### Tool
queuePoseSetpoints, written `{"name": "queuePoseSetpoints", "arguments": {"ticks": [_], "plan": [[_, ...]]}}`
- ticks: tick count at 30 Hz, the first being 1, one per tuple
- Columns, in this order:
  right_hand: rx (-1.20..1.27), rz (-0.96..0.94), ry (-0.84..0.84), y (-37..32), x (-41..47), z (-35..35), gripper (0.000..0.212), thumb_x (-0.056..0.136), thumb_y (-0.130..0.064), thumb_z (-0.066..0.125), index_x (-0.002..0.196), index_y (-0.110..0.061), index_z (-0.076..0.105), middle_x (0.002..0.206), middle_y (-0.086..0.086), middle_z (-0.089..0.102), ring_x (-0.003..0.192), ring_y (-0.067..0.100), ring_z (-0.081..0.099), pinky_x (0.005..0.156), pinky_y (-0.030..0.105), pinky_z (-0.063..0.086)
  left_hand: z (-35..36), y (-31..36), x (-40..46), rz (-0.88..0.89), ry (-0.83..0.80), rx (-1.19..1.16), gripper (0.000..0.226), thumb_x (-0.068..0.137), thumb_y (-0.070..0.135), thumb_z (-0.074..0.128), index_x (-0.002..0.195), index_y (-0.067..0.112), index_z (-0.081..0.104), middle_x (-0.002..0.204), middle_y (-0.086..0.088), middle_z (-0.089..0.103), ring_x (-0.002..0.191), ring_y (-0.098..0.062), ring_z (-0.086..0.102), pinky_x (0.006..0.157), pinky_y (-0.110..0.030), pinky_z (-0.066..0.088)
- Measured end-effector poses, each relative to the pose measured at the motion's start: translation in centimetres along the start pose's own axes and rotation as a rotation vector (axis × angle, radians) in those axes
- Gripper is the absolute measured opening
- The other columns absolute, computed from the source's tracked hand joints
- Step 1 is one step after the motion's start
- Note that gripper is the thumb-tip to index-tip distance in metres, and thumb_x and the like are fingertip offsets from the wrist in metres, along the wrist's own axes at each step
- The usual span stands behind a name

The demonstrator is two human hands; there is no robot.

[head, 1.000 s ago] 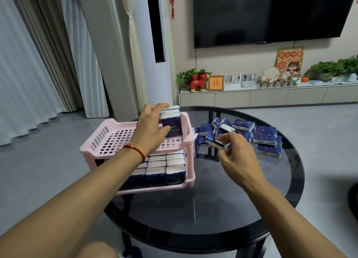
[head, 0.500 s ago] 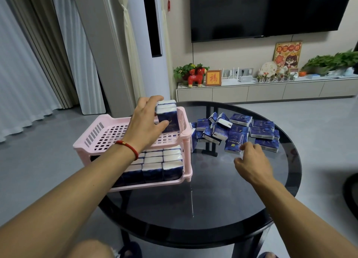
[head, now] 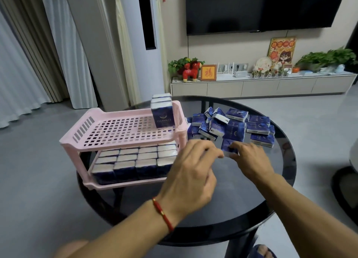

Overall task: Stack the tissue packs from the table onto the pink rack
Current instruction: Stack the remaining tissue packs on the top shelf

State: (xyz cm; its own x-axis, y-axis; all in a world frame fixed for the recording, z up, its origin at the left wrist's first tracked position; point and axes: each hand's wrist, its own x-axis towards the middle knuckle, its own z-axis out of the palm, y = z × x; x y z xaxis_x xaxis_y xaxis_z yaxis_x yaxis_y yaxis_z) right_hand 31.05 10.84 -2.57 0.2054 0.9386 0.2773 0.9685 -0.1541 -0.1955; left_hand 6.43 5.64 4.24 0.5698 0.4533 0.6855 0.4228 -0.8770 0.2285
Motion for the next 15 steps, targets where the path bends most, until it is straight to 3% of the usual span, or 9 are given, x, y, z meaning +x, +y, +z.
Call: {"name": "queuePoseSetpoints", "arguments": {"ticks": [4,6,8,15], "plan": [[0.494,0.058,-0.186,0.2,-1.8,-3.8,0.02,0.104,-0.026,0.056,0.115,-0.015,0.07,0.093,0.005,0.075,0.081,0.02,0.07,0.076,0.042,0.06,2.9,0.1,-0.1,-0.255,-0.163,-0.2,0.05,0.09,0.006,0.062,0.138,0.015,0.054,0.135,0.001,0.053,0.128,-0.014,0.048,0.112,-0.03,0.038],[0.865,0.121,-0.345,0.3,-3.3,-6.1,0.021,0.105,-0.012,0.051,0.112,-0.005,0.07,0.09,0.013,0.075,0.08,0.022,0.073,0.075,0.036,0.062,3.4,0.2,0.6,-0.4,-0.202,-0.242,0.06,0.096,0.016,0.063,0.152,0.02,0.041,0.148,0.002,0.044,0.137,-0.012,0.042,0.117,-0.033,0.036],[1.08,0.134,-0.458,0.2,-4.5,-7.6,0.023,0.104,-0.003,0.048,0.109,0.002,0.07,0.091,0.016,0.074,0.079,0.022,0.072,0.073,0.029,0.06,3.9,0.1,1.3,-0.488,-0.238,-0.265,0.067,0.098,0.024,0.063,0.157,0.025,0.033,0.154,0.004,0.04,0.14,-0.014,0.041,0.118,-0.037,0.037],[1.016,0.097,-0.586,-1.9,-5.3,-6.9,0.023,0.106,-0.002,0.045,0.115,0.006,0.065,0.105,0.029,0.07,0.089,0.031,0.073,0.078,0.034,0.062,5.7,-0.3,-0.2,-0.595,-0.438,-0.233,0.056,0.099,0.021,0.063,0.151,0.026,0.044,0.129,0.0,0.061,0.119,-0.017,0.059,0.106,-0.034,0.049]]}}
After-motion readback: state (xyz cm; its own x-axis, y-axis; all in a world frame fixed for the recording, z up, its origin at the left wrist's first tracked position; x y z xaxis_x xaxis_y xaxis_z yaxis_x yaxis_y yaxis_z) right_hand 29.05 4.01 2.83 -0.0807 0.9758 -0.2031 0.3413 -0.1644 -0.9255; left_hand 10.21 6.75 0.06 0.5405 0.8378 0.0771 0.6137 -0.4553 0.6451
